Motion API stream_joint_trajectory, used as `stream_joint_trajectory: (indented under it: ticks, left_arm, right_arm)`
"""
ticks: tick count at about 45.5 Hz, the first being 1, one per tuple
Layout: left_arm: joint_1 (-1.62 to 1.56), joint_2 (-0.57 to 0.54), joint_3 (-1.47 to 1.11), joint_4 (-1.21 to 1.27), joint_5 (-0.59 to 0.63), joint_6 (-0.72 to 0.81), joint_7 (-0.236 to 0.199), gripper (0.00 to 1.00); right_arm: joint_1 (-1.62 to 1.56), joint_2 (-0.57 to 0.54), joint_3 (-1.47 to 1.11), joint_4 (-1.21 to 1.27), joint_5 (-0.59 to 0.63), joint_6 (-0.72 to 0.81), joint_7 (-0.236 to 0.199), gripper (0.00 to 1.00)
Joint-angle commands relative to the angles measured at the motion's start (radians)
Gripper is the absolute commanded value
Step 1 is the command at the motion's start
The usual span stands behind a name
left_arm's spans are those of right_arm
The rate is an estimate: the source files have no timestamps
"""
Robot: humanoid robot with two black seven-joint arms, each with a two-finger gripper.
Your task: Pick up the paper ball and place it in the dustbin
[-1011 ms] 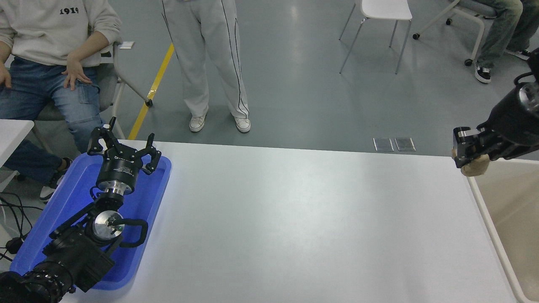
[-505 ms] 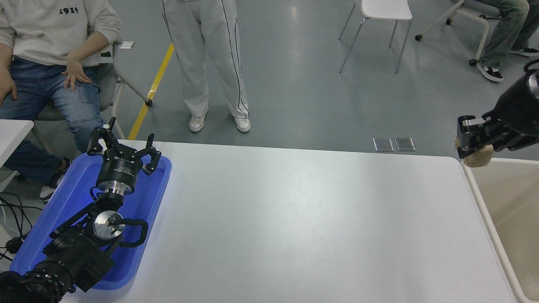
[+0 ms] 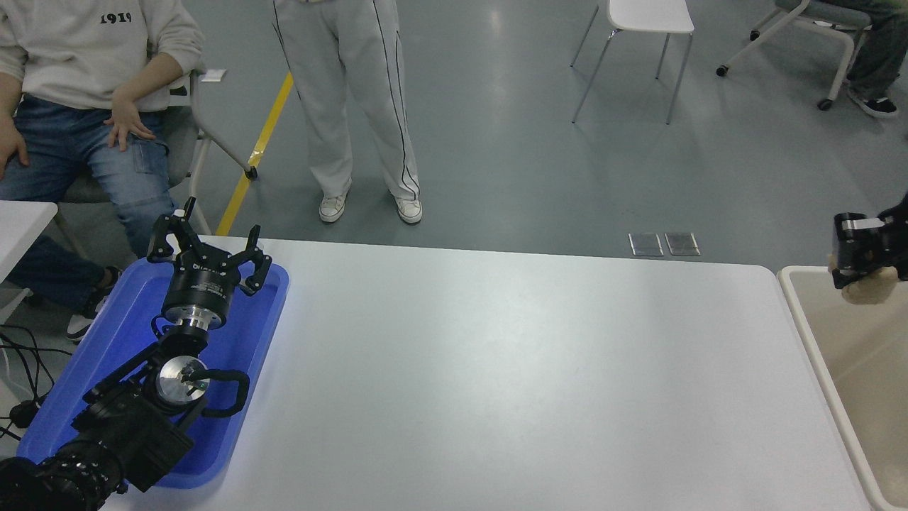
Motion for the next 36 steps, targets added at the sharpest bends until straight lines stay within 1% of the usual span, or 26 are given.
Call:
stream_joint_trajectory:
  ticks: [1, 7, 14, 28, 36]
  left_arm:
    - [0.0, 0.001, 0.0, 0.0, 0.0, 0.0, 0.0, 1.0]
    - [0.0, 0.001, 0.0, 0.0, 0.0, 0.0, 0.0, 1.0]
    - [0.0, 0.001, 0.0, 0.0, 0.0, 0.0, 0.0, 1.0]
    - [0.0, -0.001, 0.0, 0.0, 0.0, 0.0, 0.0, 1.0]
    - [0.0, 0.001, 0.0, 0.0, 0.0, 0.0, 0.0, 1.0]
  right_arm:
    - [0.003, -0.137, -0.094, -0.016, -0.052, 0.0, -0.002, 0.0]
    - [-0.017, -0.21, -0.109, -0.065, -0.112, 0.0, -0.002, 0.0]
    - [-0.03, -0.27, -0.108, -0.096, -0.141, 0.0, -0.004, 0.0]
    - [-0.056, -0.27, -0.083, -0.104, -0.152, 0.0, -0.004, 0.0]
    - [-0.128, -0.269, -0.043, -0.134, -0.152, 0.0, -0.004, 0.0]
